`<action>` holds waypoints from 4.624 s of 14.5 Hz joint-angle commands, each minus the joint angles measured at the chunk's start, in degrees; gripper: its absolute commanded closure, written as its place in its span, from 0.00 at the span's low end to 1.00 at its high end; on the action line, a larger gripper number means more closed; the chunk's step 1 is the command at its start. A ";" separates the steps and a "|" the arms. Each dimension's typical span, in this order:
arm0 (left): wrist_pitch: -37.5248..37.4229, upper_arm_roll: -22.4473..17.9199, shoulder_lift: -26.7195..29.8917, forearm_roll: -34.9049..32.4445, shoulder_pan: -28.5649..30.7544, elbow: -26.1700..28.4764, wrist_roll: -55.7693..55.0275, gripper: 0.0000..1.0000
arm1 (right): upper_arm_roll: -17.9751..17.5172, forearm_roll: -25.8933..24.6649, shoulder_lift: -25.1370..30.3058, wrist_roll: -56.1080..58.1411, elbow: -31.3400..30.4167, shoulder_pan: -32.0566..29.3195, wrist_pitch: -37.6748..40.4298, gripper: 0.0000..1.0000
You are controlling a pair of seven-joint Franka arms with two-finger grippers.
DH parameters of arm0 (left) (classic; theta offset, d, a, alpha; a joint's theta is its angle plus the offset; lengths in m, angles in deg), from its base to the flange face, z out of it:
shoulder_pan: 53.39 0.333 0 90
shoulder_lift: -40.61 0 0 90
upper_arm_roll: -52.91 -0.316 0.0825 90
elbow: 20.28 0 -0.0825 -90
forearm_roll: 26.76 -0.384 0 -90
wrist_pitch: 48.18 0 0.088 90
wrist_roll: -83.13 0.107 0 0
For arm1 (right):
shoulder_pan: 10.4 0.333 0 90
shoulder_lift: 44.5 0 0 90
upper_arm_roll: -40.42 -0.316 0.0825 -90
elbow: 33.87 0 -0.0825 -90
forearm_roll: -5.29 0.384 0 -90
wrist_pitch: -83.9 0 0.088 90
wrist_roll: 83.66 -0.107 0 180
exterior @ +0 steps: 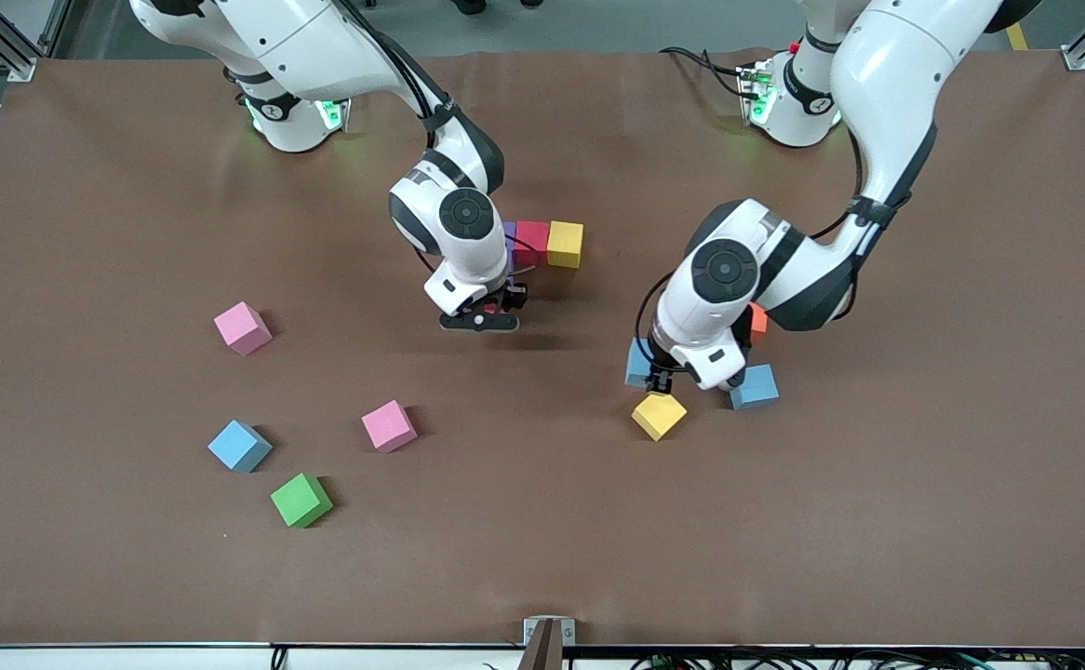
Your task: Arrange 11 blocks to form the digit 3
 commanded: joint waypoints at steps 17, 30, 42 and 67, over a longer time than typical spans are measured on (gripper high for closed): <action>3.81 0.03 -5.55 -1.86 -5.85 -1.74 -3.81 0.65 | 0.29 -1.69 -0.50 -3.06 0.17 0.47 1.31 0.92; 3.82 -0.85 -7.13 -3.00 -5.50 -1.74 -7.67 0.63 | 0.02 -1.60 -0.50 -4.38 0.26 0.47 2.45 0.91; 3.82 -0.93 -7.74 -4.41 -5.50 -1.74 -9.35 0.63 | -0.06 -0.81 -0.59 -5.43 0.78 0.82 1.83 0.91; 5.31 -1.29 -8.27 -5.55 -5.76 -1.74 -9.35 0.63 | -0.06 -1.43 -0.59 -5.35 1.40 1.08 2.27 0.00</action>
